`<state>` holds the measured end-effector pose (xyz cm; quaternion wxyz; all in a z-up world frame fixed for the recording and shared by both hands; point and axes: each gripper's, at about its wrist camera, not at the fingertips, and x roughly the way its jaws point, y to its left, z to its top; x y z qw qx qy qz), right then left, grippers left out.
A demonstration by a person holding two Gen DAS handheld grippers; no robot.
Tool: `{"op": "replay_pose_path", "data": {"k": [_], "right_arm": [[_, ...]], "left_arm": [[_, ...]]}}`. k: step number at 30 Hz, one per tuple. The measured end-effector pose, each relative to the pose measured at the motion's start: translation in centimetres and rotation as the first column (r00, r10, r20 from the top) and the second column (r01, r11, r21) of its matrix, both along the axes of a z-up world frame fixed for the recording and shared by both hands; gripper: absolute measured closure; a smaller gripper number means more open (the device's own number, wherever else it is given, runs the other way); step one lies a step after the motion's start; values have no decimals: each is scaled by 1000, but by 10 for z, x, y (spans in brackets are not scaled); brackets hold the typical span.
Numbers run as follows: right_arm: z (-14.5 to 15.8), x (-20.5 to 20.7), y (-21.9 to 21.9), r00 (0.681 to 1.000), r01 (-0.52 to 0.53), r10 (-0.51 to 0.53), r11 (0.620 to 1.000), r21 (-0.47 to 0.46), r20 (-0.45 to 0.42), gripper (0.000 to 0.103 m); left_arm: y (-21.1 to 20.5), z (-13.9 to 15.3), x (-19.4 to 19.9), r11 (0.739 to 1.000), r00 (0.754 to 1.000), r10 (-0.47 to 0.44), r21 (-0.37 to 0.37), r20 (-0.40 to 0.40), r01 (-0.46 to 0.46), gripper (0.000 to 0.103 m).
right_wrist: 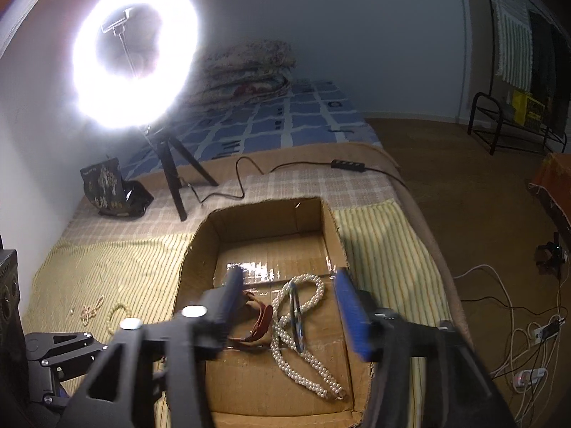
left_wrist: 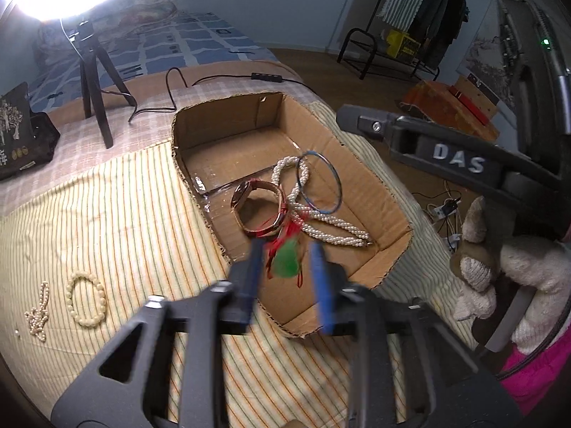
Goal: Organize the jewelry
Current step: 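Open both grippers to drop the bangle and pendant into the box, then move both tools back over the pearl earrings on the bed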
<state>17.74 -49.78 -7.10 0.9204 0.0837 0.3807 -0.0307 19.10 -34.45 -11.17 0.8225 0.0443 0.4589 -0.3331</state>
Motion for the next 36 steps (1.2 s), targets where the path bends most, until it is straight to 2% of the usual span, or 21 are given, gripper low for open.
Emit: {"op": "replay_pose_path", "data": {"k": [1, 3, 5, 6, 8, 25, 36], "right_arm": [[2, 0, 0, 1000, 5, -5, 1000, -2, 5, 34], [4, -1, 1, 1000, 12, -12, 1000, -7, 14, 19], [6, -2, 2, 1000, 22, -22, 1000, -18, 22, 7], [7, -2, 3, 999, 29, -28, 999, -26, 27, 5], [9, -2, 4, 999, 36, -35, 999, -33, 31, 3], [26, -14, 15, 998, 45, -43, 998, -54, 37, 0], [44, -26, 39, 999, 38, -34, 991, -127, 36, 0]], "left_arm": [[1, 1, 0, 1000, 1000, 5, -2, 8, -5, 53], [3, 2, -1, 1000, 1000, 13, 6, 25, -13, 46], [3, 4, -2, 1000, 999, 13, 10, 33, -13, 37], [4, 4, -3, 1000, 999, 12, 8, 38, -12, 32], [5, 6, -5, 1000, 999, 14, 14, 52, -15, 29], [22, 29, -18, 1000, 996, 26, 14, 89, -28, 29], [48, 49, -31, 999, 991, 46, 6, 127, -47, 29]]}}
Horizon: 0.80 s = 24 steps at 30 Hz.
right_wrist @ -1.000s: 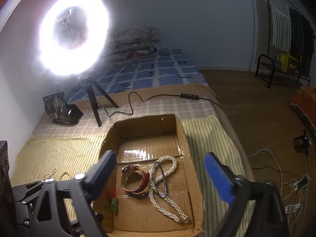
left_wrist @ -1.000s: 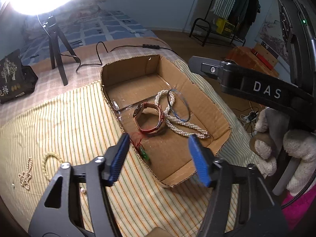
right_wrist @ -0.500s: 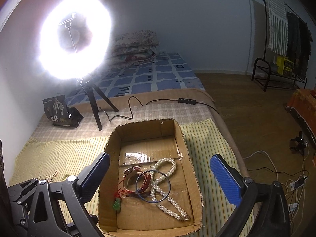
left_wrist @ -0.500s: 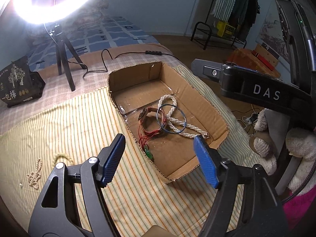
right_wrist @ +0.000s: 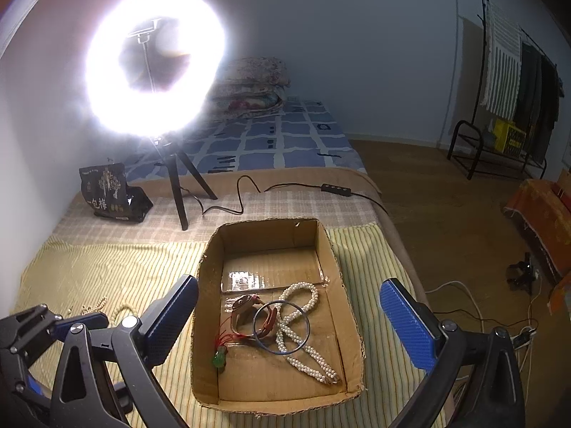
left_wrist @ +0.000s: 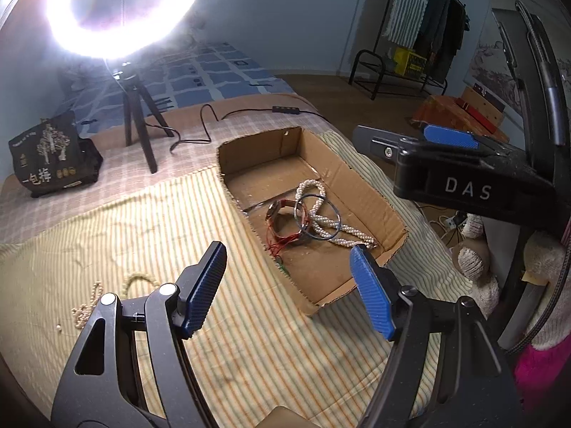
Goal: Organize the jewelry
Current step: 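Move both tools back over the pearl earrings on the bed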
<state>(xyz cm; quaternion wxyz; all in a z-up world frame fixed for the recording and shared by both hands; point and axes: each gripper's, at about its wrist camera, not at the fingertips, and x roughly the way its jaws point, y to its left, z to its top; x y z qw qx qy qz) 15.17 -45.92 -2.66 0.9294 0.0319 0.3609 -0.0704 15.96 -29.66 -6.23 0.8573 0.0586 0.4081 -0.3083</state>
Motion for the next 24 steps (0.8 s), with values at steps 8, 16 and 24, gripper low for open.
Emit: {"op": "replay_pose_path", "data": {"k": [8, 16, 24], "right_arm": [[11, -6, 16, 1000, 3, -3, 1000, 2, 22, 0], [14, -11, 38, 999, 11, -12, 1000, 5, 47, 0], [11, -11, 71, 997, -22, 22, 1000, 2, 71, 0]], "left_arm": [[28, 11, -2, 1000, 999, 27, -4, 19, -27, 29], [75, 12, 7, 996, 996, 84, 0, 23, -84, 29], [137, 14, 17, 987, 987, 160, -6, 30, -160, 29]]}}
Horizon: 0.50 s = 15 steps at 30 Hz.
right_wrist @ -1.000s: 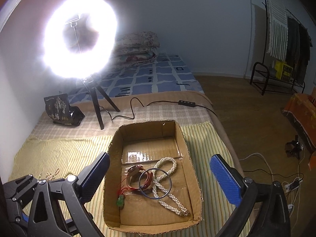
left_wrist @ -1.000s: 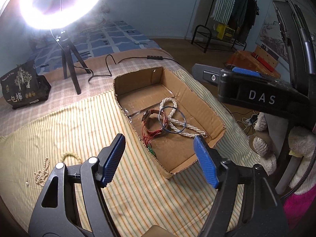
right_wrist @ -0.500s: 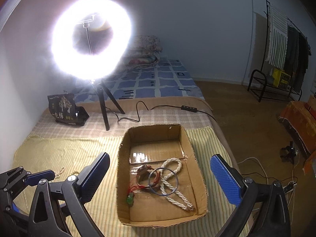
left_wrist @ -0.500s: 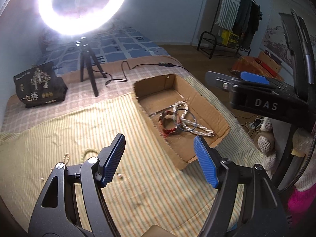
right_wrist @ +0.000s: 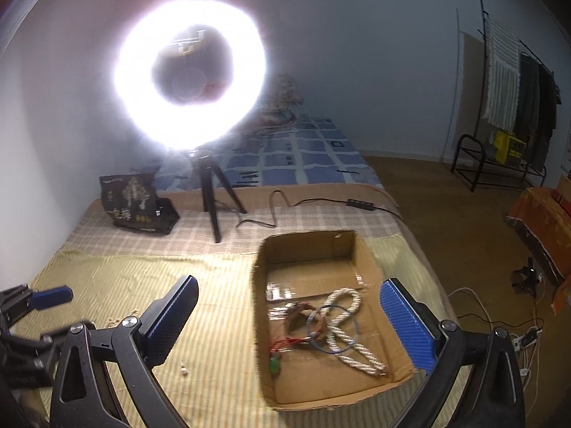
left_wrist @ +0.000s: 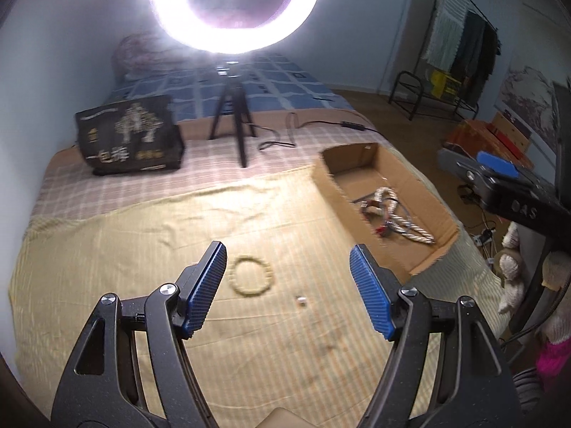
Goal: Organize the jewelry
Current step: 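Move both tools back over the pearl earrings on the bed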
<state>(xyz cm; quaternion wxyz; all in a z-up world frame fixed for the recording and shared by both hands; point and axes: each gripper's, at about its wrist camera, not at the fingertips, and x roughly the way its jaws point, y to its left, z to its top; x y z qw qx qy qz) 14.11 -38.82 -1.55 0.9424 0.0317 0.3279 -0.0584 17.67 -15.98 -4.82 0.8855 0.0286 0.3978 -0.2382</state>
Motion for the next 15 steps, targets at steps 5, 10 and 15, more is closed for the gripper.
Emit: {"op": "replay_pose_path", "data": {"k": [5, 10, 15], "right_arm": [[-9, 7, 29, 996, -86, 86, 996, 37, -18, 0], [-25, 18, 66, 977, -195, 198, 980, 43, -73, 0], [-49, 28, 91, 952, -270, 275, 961, 59, -135, 3]], "left_arm": [[43, -1, 13, 997, 997, 77, -26, -9, -77, 29], [79, -7, 27, 988, 989, 144, -43, -32, -146, 29], [100, -22, 36, 983, 982, 177, -35, -67, -180, 29]]}}
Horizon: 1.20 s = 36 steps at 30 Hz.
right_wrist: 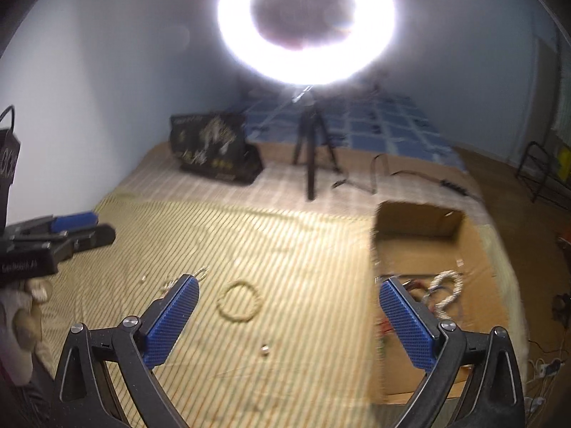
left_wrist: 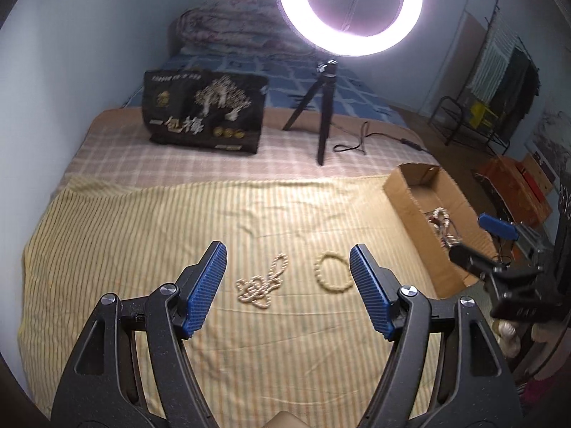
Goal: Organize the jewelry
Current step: 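Move both tools back over the pearl earrings on the bed, then close the right gripper on a pearl earring while the left grasps the other earring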
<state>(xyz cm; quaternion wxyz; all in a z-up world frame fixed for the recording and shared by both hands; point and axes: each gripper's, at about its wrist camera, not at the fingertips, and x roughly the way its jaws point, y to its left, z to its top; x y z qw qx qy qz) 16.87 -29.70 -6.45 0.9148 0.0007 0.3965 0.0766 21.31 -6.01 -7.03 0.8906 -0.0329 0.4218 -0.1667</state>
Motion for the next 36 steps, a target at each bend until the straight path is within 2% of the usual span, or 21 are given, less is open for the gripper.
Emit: {"op": "replay_pose_path", "data": {"k": [4, 6, 10, 14, 16, 18, 20, 26, 29, 36], "right_arm": [[-20, 5, 7, 998, -36, 37, 999, 17, -59, 12], [-29, 6, 7, 996, -47, 48, 999, 16, -81, 24], [-51, 5, 2, 987, -54, 61, 997, 55, -151, 37], [-72, 1, 3, 977, -66, 79, 995, 73, -198, 49], [-78, -1, 5, 975, -78, 89, 995, 61, -204, 51], [-83, -2, 8, 974, -87, 96, 995, 53, -205, 57], [-88, -3, 9, 973, -91, 100, 994, 53, -207, 62], [-101, -2, 15, 966, -115, 117, 993, 22, -230, 65], [-107, -2, 15, 964, -117, 118, 993, 19, -240, 67], [-116, -2, 17, 957, -137, 132, 991, 0, -257, 70]], "left_arm": [[13, -13, 5, 1000, 999, 18, 15, -27, -18, 29], [21, -19, 7, 999, 999, 29, 25, -35, -28, 29], [38, -33, 10, 997, 996, 62, 41, -59, -60, 31], [48, -50, 13, 996, 992, 76, 59, -98, -70, 48], [49, -58, 14, 996, 991, 73, 61, -116, -66, 51], [47, -67, 15, 996, 989, 68, 70, -132, -60, 56], [45, -78, 16, 996, 986, 61, 79, -156, -49, 64], [44, -100, 20, 994, 980, 56, 106, -189, -36, 65], [43, -110, 21, 992, 978, 53, 120, -200, -29, 71], [41, -123, 21, 992, 976, 38, 124, -214, -11, 72]]}}
